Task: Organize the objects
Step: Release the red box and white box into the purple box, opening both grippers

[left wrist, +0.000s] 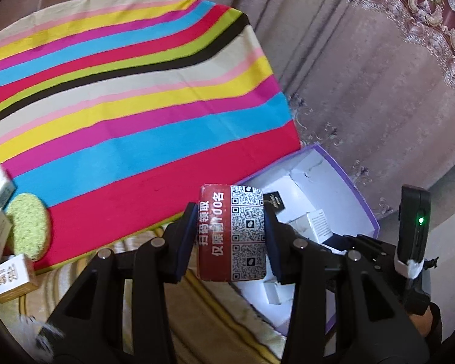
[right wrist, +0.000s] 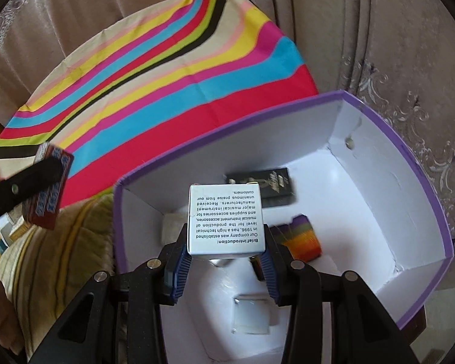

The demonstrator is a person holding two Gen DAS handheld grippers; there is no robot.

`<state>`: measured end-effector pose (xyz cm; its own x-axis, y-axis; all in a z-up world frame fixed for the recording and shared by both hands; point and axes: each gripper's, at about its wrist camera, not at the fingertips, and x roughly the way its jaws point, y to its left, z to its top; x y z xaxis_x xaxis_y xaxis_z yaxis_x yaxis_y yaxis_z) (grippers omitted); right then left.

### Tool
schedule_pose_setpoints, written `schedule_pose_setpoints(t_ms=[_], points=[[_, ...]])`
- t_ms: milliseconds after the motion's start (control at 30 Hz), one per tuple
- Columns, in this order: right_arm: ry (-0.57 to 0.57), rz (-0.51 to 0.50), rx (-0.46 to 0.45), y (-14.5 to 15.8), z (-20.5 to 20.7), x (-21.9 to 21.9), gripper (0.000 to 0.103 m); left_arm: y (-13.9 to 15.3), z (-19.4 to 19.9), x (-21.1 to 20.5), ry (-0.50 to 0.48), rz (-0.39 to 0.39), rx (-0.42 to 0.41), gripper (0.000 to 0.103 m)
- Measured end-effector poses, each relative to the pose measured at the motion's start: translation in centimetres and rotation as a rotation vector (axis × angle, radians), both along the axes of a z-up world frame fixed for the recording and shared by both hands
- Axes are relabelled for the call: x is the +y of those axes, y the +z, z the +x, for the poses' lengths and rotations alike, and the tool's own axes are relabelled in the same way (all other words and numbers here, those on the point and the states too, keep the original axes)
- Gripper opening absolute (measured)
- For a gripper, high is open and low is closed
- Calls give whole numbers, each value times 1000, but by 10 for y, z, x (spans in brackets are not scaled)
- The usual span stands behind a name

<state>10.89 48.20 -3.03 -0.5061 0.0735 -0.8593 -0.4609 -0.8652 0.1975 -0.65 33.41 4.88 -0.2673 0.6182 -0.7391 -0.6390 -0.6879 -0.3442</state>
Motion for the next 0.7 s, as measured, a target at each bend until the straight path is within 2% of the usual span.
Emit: schedule_pose_setpoints(t_ms=[133,233,300,367,433,700], points=[[-52,3,-25,-9,13,18,43,-3,6,12,-65,8,-41,46],[-91,1,-35,-12,21,30,43,-10,11,23,-115,-14,-94,47],[-101,3,-40,-13,24,35,44,-15,15,27,-154,-17,-143,52],[-105,0,-47,-14,26,36,51,-18,18,30,-170,-21,-163,67],[-105,-12,-41,-14,25,35,55,-18,20,29,-159,-22,-161,68],[-75,-6,-19,-4,19,22,55,-16,14,9,-77,25,-172,68]])
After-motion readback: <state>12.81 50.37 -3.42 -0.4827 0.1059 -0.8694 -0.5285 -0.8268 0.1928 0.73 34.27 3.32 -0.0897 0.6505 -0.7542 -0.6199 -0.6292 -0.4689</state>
